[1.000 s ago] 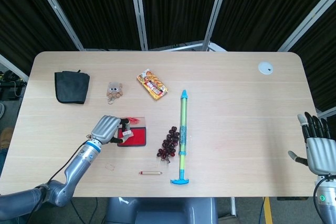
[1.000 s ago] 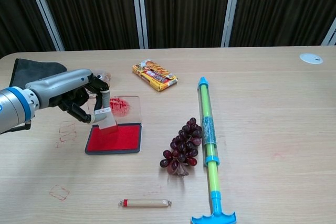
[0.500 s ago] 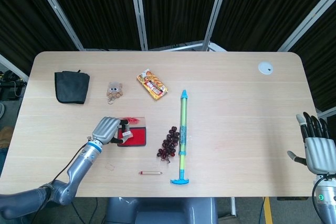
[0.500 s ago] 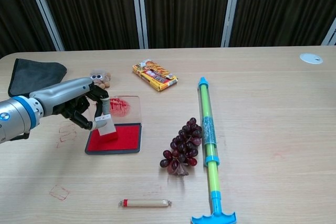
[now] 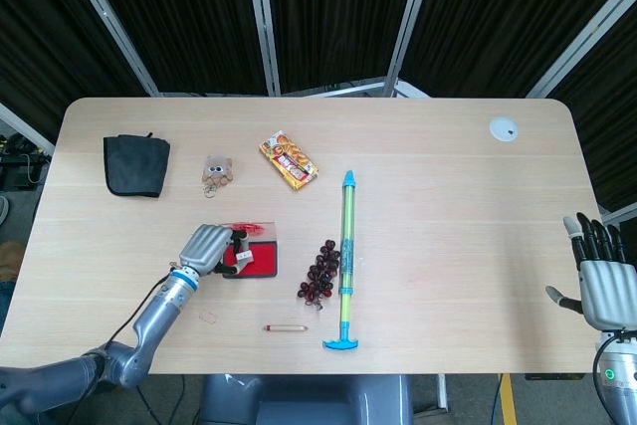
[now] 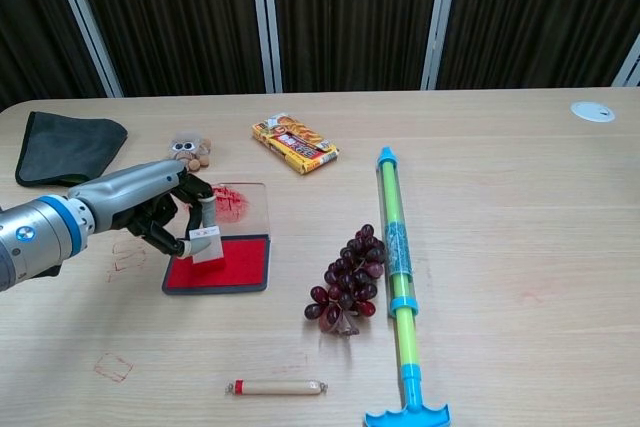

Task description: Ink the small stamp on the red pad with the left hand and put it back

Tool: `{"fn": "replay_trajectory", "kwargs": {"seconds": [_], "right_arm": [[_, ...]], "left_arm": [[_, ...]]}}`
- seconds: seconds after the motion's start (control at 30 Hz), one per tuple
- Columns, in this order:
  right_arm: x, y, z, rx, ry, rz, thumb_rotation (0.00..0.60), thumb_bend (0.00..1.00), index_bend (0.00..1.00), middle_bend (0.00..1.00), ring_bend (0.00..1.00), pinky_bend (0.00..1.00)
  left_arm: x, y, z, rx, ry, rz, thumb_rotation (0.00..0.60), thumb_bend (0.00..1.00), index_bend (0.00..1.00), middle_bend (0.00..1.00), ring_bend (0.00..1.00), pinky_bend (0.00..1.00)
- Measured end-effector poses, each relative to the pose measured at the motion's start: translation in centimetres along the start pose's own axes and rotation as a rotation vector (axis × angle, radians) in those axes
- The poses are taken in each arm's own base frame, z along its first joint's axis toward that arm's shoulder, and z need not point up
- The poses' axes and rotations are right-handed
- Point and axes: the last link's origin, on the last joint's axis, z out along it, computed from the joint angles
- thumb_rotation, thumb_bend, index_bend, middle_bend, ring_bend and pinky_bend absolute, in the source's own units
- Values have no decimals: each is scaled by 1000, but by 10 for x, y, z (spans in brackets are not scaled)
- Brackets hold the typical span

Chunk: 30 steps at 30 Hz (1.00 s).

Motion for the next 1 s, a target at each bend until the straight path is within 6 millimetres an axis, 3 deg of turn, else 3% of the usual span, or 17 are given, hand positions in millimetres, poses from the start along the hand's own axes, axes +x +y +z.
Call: {"fn": "replay_trajectory", "kwargs": {"seconds": [0.33, 0.57, 0.73, 1.0], "right_arm": [[1, 0, -1, 3, 4, 3, 600, 0, 0, 0, 0, 0], [1, -2, -2, 11, 4, 6, 600, 0, 0, 0, 0, 0], [2, -4, -3, 18, 6, 7, 600, 0, 0, 0, 0, 0], [3, -8, -5, 32, 8, 7, 600, 0, 0, 0, 0, 0]], "left_arm": [[10, 1, -3, -2, 37, -20, 600, 373, 609, 616, 856, 905], [43, -5, -19, -16, 121, -27, 600, 372, 610, 616, 855, 905], [61, -24, -32, 20, 154, -23, 600, 373, 608, 613, 855, 905], [60, -71, -41, 147, 139, -37, 600, 372, 605, 611, 854, 904]]}}
